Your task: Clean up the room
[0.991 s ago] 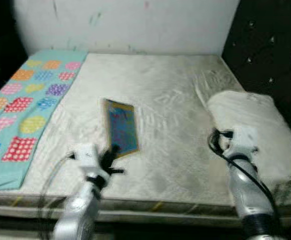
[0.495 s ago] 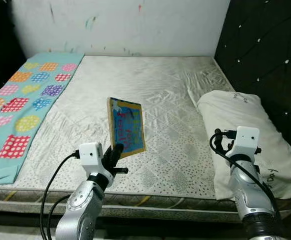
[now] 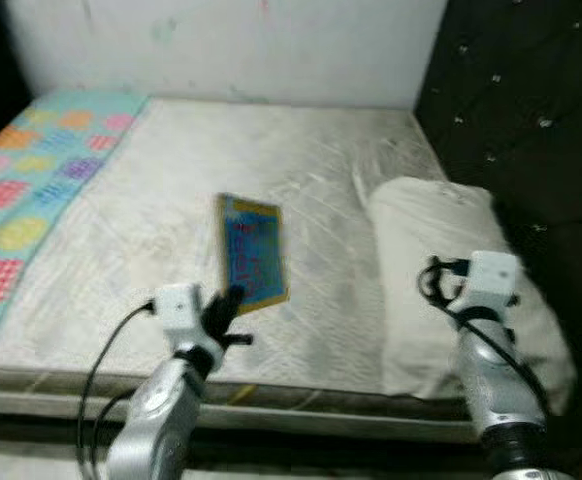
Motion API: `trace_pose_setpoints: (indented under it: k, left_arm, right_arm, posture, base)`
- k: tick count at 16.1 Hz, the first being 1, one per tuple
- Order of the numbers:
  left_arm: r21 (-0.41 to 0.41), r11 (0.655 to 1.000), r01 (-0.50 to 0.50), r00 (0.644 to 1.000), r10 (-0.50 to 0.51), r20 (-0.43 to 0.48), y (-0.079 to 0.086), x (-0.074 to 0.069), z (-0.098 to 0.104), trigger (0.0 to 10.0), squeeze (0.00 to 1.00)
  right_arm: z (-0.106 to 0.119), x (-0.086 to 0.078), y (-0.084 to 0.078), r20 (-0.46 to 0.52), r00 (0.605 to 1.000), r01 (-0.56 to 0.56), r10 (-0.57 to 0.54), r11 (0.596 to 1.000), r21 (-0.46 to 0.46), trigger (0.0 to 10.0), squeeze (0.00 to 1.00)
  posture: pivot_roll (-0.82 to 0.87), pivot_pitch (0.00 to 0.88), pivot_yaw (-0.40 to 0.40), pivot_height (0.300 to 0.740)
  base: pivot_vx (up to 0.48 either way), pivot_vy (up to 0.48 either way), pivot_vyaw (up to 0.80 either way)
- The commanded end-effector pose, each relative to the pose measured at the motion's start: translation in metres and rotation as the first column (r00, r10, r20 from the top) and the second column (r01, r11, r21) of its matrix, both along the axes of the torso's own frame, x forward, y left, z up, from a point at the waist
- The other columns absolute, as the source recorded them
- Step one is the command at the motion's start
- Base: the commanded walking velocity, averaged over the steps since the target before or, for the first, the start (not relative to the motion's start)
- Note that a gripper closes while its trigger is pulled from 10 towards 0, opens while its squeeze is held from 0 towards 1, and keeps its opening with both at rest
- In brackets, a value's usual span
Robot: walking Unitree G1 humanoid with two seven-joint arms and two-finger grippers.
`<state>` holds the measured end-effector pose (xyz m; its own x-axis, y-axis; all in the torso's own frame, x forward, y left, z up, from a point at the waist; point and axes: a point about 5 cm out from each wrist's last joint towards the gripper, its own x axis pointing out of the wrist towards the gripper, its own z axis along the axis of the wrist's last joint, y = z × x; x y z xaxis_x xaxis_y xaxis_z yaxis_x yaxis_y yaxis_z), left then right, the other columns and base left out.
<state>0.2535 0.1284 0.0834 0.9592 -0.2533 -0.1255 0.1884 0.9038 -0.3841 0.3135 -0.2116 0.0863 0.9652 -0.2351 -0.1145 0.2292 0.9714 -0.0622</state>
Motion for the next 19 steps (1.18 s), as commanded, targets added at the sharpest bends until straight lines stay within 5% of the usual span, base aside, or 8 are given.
trace_pose_setpoints:
  k: [1, 8, 11, 19]
  left_arm:
    - [-0.025, 1.0, 0.008, 0.997, -0.006, 0.078, -0.003, 0.004, 0.015, 10.0, 0.0]
    - [-0.063, 0.996, 0.06, 0.992, -0.052, 0.116, -0.006, 0.001, 0.02, 10.0, 0.0]
    - [-0.06, 0.997, 0.056, 0.992, -0.048, 0.119, -0.001, -0.002, 0.02, 10.0, 0.0]
    - [0.038, 0.998, -0.058, 0.994, 0.054, 0.099, 0.034, -0.028, 0.016, 10.0, 0.0]
  right_arm:
    - [0.005, 0.001, -0.003, 0.018, 1.0, 0.006, -0.006, 1.0, -0.017, 10.0, 0.0]
    - [0.004, 0.0, -0.004, 0.019, 1.0, -0.004, 0.004, 1.0, -0.009, 10.0, 0.0]
    - [0.008, -0.005, 0.003, 0.068, 0.992, -0.104, 0.102, 0.994, 0.023, 10.0, 0.0]
    - [-0.006, -0.043, 0.005, 0.023, 0.964, -0.265, 0.264, 0.963, 0.048, 10.0, 0.0]
  posture:
    - [-0.08, 0.0, 0.0, 0.74]
    - [-0.08, 0.0, -0.001, 0.74]
    - [-0.07, 0.0, -0.003, 0.74]
    - [-0.06, 0.0, -0.012, 0.74]
  base:
    - [0.0, 0.0, 0.0]
    - [0.086, 0.0, 0.0]
    - [0.34, 0.0, 0.0]
    - [0.337, 0.0, 0.0]
